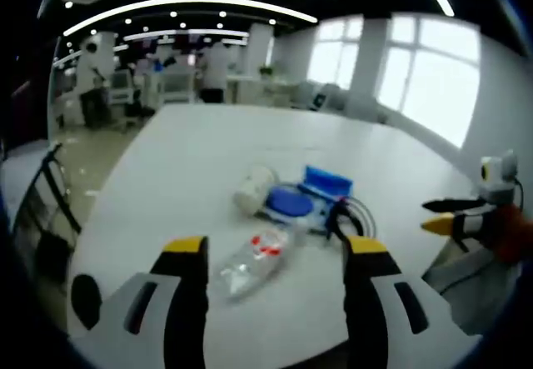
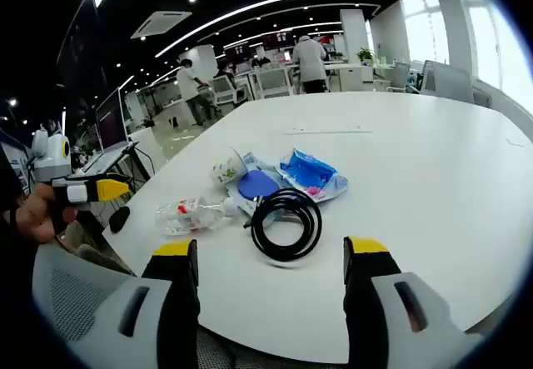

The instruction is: Arrange the tabletop items into an orderly group along one side of the table until the central work area is clear of visible clutter.

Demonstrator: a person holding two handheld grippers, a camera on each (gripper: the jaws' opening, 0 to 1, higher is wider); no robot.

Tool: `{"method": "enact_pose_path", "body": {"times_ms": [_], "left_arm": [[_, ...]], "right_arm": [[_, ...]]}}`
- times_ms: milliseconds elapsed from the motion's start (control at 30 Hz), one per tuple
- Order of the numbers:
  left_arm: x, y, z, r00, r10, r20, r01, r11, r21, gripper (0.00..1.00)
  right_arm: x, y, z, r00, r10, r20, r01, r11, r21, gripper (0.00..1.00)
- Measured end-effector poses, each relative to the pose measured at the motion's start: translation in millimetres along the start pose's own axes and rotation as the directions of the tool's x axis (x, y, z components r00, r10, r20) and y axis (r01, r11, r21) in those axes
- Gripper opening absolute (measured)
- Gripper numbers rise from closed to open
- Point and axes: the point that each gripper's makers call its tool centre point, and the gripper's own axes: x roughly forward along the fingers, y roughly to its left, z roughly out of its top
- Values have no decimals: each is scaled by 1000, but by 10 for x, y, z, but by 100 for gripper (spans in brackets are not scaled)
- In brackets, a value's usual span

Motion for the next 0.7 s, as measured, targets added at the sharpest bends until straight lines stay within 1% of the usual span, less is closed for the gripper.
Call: {"method": "enact_pose_path", "body": {"times_ms": [700], "left_arm": [[21,-4,-15,1000,-7,-5,7,1000,-8,60]], "right_arm": [[18,4,-4,1000,4,-3,-4,1000,1,71]]}}
